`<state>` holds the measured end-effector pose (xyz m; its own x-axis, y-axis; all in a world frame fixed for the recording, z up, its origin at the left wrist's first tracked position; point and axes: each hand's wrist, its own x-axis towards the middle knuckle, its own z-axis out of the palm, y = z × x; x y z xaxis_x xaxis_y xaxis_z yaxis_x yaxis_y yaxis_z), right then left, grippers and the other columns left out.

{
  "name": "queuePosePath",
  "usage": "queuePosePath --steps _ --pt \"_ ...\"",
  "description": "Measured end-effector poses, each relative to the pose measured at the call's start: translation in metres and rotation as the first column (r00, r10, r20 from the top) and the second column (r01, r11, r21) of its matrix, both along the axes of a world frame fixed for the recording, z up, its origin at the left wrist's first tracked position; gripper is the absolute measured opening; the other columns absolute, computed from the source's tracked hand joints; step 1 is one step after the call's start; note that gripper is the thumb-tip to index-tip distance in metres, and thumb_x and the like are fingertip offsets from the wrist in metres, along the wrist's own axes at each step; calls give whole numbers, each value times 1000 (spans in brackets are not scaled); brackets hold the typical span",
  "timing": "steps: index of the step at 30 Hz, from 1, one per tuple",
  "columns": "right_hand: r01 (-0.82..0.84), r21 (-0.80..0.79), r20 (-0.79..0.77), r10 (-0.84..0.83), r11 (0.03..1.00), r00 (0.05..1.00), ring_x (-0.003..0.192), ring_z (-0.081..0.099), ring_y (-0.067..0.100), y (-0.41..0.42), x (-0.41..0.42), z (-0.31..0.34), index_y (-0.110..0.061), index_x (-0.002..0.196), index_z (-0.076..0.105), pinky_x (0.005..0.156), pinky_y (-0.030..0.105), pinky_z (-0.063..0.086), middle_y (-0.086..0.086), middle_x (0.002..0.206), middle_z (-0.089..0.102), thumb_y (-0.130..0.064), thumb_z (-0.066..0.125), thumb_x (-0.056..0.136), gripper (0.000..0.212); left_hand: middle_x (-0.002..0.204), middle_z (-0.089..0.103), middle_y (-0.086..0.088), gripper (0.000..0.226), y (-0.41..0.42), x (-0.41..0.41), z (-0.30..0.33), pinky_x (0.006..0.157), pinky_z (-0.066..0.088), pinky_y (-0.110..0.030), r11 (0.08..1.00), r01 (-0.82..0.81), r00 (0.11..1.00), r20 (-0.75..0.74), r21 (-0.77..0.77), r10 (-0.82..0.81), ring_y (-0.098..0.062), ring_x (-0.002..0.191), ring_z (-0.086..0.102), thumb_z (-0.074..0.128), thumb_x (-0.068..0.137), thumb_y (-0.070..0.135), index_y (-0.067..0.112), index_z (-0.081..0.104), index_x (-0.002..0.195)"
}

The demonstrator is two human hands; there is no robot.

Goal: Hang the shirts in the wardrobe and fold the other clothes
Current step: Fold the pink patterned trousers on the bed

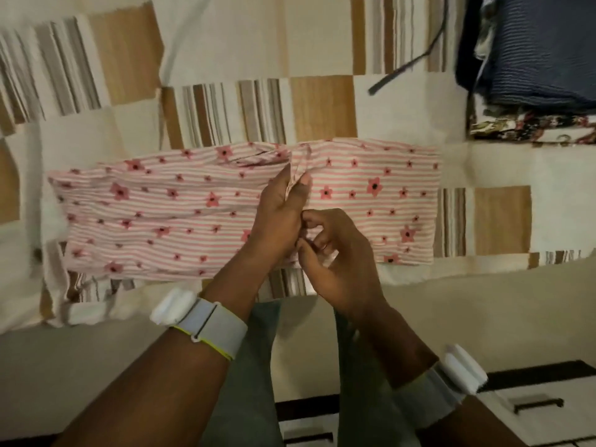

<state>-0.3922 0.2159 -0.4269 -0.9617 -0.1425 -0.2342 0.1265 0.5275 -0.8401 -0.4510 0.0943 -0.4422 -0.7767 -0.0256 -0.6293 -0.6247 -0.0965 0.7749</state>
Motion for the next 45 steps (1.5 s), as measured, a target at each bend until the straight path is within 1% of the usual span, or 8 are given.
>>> queuePosePath --steps 4,8,11,15,21,29,37,45 --pt "-122 44 19 121 992 992 95 61 7 -30 4 -9 -15 132 59 78 23 56 1 126 62 -28 68 92 43 111 75 11 24 -38 5 -6 88 58 -25 999 -26 1000 -1 -35 26 -6 105 72 45 111 18 19 61 129" --pt "-29 227 33 22 973 999 92 61 8 -55 7 -22 -25 129 60 73 36 58 -4 123 62 -32 64 93 37 130 67 6 42 -77 8 -20 105 54 -43 927 102 993 -23 -361 -118 -10 118 65 58 105 29 23 49 145" --pt "161 282 -147 -124 946 981 104 60 16 -53 -4 -24 -18 118 67 85 40 54 1 116 65 -28 60 98 24 138 56 1 47 -83 9 -7 95 51 -32 627 37 942 -182 -778 -282 -15 121 57 65 98 33 29 46 141" --pt "250 329 -219 -184 910 958 135 50 23 -42 -20 -43 -14 135 59 115 42 37 9 143 56 -37 43 106 41 151 48 -12 57 -54 16 -17 121 28 -44 515 294 660 -219 -805 -719 -29 142 41 68 95 32 19 48 146" --pt "-119 717 -52 223 687 973 160 2 31 42 -43 -91 -22 165 17 127 57 3 14 173 7 -57 30 107 70 174 3 -10 97 -46 27 -64 129 3 -51 61 373 391 97 -926 -915 -29 161 -4 44 95 73 12 14 165" --pt "189 614 -15 -229 766 973 159 5 29 147 -59 -85 -13 165 16 129 49 7 14 173 7 -61 34 107 77 174 -3 -11 111 -40 28 -59 128 3 -56 65 371 435 111 -926 -893 -31 160 -7 43 89 82 11 7 166" --pt "289 419 244 -413 861 878 102 66 16 111 -14 -44 -25 132 53 90 43 58 -9 117 64 -66 57 94 56 164 34 -9 64 -13 38 -37 124 28 -51 651 117 845 -270 -750 -462 -22 153 30 61 101 34 9 37 155" --pt "564 -77 426 -484 822 765 93 76 17 104 -40 -18 -24 104 69 80 43 62 2 101 77 -23 71 96 8 156 46 -4 60 -10 14 -42 121 33 -50 788 -66 980 -190 -612 -65 -20 144 41 50 102 44 13 44 153"
